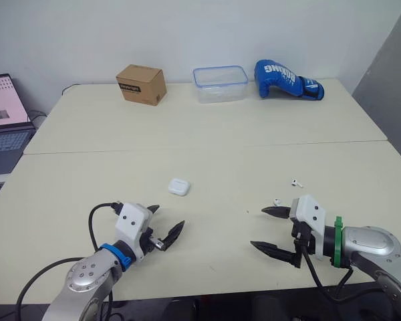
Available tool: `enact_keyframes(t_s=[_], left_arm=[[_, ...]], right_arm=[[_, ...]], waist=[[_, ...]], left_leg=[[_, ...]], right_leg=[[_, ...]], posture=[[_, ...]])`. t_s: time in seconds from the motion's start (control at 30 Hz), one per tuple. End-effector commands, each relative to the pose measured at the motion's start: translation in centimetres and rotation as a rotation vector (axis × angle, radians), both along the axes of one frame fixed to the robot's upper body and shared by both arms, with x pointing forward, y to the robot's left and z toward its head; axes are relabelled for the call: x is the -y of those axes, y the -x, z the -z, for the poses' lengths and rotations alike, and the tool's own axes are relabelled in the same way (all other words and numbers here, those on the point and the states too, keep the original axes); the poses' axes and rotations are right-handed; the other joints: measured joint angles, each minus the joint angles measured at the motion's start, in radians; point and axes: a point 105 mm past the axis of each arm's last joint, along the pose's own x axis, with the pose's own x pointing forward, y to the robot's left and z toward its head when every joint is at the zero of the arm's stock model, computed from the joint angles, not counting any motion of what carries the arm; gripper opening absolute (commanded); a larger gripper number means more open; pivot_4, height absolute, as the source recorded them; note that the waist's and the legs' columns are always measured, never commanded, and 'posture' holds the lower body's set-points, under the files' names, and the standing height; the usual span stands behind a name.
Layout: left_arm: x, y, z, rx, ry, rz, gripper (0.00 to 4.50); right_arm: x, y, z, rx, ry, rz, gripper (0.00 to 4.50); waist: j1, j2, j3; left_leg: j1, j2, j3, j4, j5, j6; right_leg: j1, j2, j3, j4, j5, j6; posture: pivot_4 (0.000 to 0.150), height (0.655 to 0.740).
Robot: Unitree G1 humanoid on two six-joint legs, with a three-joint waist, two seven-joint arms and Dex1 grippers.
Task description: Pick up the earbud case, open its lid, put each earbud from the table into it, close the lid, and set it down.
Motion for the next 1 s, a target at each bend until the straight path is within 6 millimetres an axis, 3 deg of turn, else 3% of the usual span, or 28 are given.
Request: enact_keyframes(t_s=[0.03, 0.67, 0.83, 1.0], left_arm=[[0.0, 0.1, -1.0, 0.026, 0.016, 0.022, 4.5], [-0.5, 0.1, -1.1, 0.009, -0.002, 0.022, 4.5], [-1.3, -2.1, -2.1, 0.099, -0.003, -0.079, 4.5], [-0.2, -3.7, -2.5, 0.134, 0.032, -0.105, 4.5]], right_arm=[[0.1, 0.2, -0.6, 0.033, -0.009, -0.012, 4.49], [0.2, 0.8, 0.1, 0.033, -0.012, -0.019, 4.49], [-0.1, -0.5, -1.3, 0.118, -0.056, 0.02, 4.49], [0.3, -2.4, -3.5, 0.198, -0.085, 0.044, 4.49]], waist=[[0.0, 0.0, 0.0], [0.0, 0.0, 0.0], [0.0, 0.0, 0.0], [0.0, 0.0, 0.0]], left_leg=[[0.0, 0.0, 0.0, 0.0, 0.0, 0.0], [0.0, 0.0, 0.0, 0.0, 0.0, 0.0], [0.0, 0.0, 0.0, 0.0, 0.0, 0.0], [0.0, 0.0, 0.0, 0.0, 0.0, -0.001]], right_leg=[[0.0, 0.0, 0.0, 0.0, 0.0, 0.0], [0.0, 0.0, 0.0, 0.0, 0.0, 0.0], [0.0, 0.0, 0.0, 0.001, 0.0, 0.0], [0.0, 0.0, 0.0, 0.0, 0.0, 0.0]], posture=[[0.15, 0.7307], [0.15, 0.7307], [0.15, 0.7307], [0.15, 0.7307]])
